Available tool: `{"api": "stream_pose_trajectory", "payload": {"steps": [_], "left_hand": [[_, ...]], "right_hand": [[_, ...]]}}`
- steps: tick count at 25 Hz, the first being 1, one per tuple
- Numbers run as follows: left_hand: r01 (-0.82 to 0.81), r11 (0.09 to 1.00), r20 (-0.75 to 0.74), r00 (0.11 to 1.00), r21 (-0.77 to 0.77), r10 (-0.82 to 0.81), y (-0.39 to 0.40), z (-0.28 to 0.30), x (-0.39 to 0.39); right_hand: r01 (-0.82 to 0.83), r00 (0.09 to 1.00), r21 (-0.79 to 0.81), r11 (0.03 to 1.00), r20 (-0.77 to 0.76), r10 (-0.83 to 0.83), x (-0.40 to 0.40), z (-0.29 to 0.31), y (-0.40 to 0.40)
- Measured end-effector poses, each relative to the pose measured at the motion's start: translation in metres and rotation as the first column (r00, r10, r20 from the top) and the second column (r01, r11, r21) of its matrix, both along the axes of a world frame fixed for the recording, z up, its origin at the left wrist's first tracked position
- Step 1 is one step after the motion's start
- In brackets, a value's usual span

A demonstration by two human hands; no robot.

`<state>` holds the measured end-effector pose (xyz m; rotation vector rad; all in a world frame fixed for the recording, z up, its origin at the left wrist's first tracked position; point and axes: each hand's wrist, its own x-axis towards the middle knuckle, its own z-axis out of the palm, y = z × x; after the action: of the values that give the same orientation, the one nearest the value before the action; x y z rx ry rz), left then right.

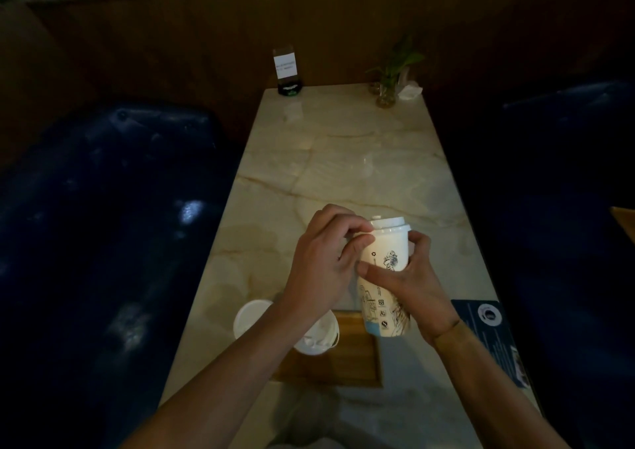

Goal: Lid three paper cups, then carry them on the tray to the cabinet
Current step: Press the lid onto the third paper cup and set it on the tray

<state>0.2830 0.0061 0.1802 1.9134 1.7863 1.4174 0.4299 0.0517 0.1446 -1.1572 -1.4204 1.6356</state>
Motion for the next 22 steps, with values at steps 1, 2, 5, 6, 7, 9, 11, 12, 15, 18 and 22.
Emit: {"api": "stream_pose_trajectory", "payload": {"steps": [1, 2, 5, 6, 7, 9, 11, 12, 15, 18, 22], "left_hand": [[-0.005, 1.000, -0.013, 1.000, 0.010, 0.005, 0.002, 0.000, 0.000], [-0.010, 1.000, -0.032, 0.999, 0.023, 0.011, 0.005, 0.000, 0.001], [-0.031, 0.998, -0.063, 0.997, 0.054, 0.035, 0.010, 0.001, 0.003], [-0.031, 0.998, -0.064, 0.997, 0.061, 0.035, 0.011, 0.001, 0.003], [-0.029, 0.997, -0.065, 0.997, 0.070, 0.033, 0.011, 0.001, 0.004], [-0.023, 0.996, -0.071, 0.997, 0.087, 0.029, 0.010, 0.003, 0.006], [-0.023, 0.995, -0.070, 0.997, 0.098, 0.030, 0.009, 0.004, 0.009], [-0.021, 0.995, -0.071, 0.997, 0.098, 0.028, 0.008, 0.004, 0.009], [0.004, 0.997, -0.050, 0.999, 0.077, 0.000, 0.003, 0.001, 0.010], [0.020, 0.997, -0.015, 1.000, 0.072, -0.019, -0.003, -0.003, 0.007], [0.023, 0.998, 0.022, 0.999, 0.064, -0.024, -0.008, -0.007, 0.003]], "right_hand": [[0.012, 0.999, 0.039, 0.999, 0.032, -0.013, -0.003, 0.002, 0.001], [0.035, 0.997, 0.088, 0.996, 0.069, -0.041, -0.006, 0.003, 0.001], [0.118, 0.981, 0.197, 0.973, 0.129, -0.145, -0.014, 0.003, -0.001], [0.142, 0.977, 0.213, 0.967, 0.124, -0.171, -0.015, 0.002, -0.002], [0.159, 0.975, 0.225, 0.961, 0.117, -0.189, -0.015, 0.001, -0.002], [0.184, 0.972, 0.238, 0.954, 0.103, -0.213, -0.013, 0.000, -0.001], [0.196, 0.973, 0.231, 0.953, 0.078, -0.219, -0.009, 0.000, 0.000], [0.197, 0.975, 0.212, 0.957, 0.059, -0.213, -0.006, 0.000, -0.001], [0.167, 0.985, 0.146, 0.975, 0.015, -0.171, -0.001, -0.002, -0.005], [0.112, 0.994, 0.083, 0.990, -0.028, -0.110, 0.005, -0.005, -0.007], [0.042, 0.996, 0.007, 0.999, -0.075, -0.042, 0.010, -0.009, -0.006]]}}
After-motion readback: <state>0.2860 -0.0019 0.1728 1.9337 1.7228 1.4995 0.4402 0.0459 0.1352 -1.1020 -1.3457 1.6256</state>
